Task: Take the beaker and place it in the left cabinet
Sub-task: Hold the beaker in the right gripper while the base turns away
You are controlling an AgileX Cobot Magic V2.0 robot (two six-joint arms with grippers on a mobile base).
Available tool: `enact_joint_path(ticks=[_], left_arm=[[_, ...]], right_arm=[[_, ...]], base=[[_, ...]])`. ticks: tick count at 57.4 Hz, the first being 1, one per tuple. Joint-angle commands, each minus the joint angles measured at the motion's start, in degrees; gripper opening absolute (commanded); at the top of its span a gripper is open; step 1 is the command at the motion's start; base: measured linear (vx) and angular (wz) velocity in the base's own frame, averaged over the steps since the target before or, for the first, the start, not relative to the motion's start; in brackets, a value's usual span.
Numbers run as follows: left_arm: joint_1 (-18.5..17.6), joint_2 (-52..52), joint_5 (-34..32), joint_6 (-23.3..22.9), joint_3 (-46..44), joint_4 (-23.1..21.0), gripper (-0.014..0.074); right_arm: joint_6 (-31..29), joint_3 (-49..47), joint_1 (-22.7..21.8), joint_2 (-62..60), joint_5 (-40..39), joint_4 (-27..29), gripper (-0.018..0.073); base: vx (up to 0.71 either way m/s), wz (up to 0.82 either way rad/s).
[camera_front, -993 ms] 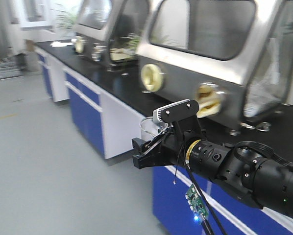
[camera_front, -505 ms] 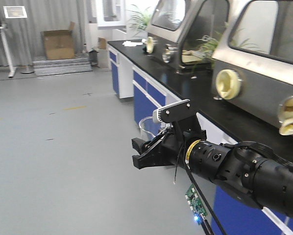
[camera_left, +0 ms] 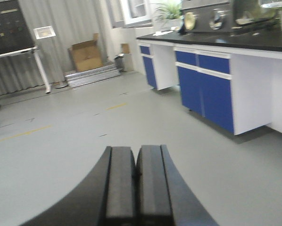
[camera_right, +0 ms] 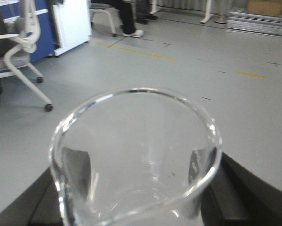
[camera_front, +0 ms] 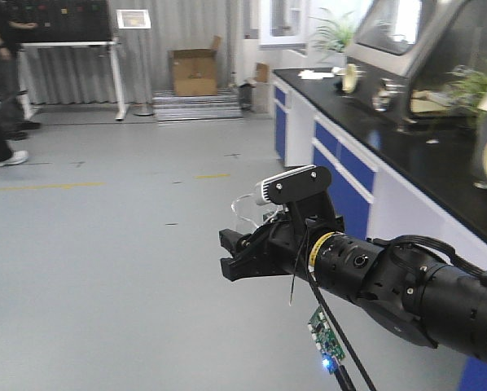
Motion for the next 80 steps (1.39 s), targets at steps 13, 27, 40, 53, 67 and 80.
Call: enact_joint_path(ticks=[13,27,40,53,67,80], left_arm=[[-0.3,-0.6,-4.8,-0.1,-1.5,-0.3,-0.0006],[-0.3,-0.6,-4.8,-0.1,-1.5,-0.3,-0.0006],[-0.3,-0.6,-4.8,-0.1,-1.5,-0.3,-0.0006],[-0.3,-0.6,-4.8,-0.1,-1.5,-0.3,-0.0006],[-0.3,-0.6,-4.8,-0.1,-1.5,-0.3,-0.0006],[-0.3,-0.6,-4.8,-0.1,-1.5,-0.3,-0.0006]], right_arm=[[-0.3,-2.0,-0.2,-2.8,-3.5,0.1,0.0208],[-0.3,-2.0,-0.2,-2.8,-3.4,0.1,0.0208],[-0.3,-2.0,-0.2,-2.8,-3.5,0.1,0.0208],[-0.3,-2.0,-0.2,-2.8,-3.5,0.1,0.0208],[-0.3,-2.0,-0.2,-2.8,-3.5,0.1,0.0208],[-0.3,-2.0,-0.2,-2.8,-3.5,0.1,0.0208]], base=[[0.18,0.43],[0.18,0.28],[0.23,0.22],[0.31,0.14],[0.42,0.02],[0.45,-0.01]])
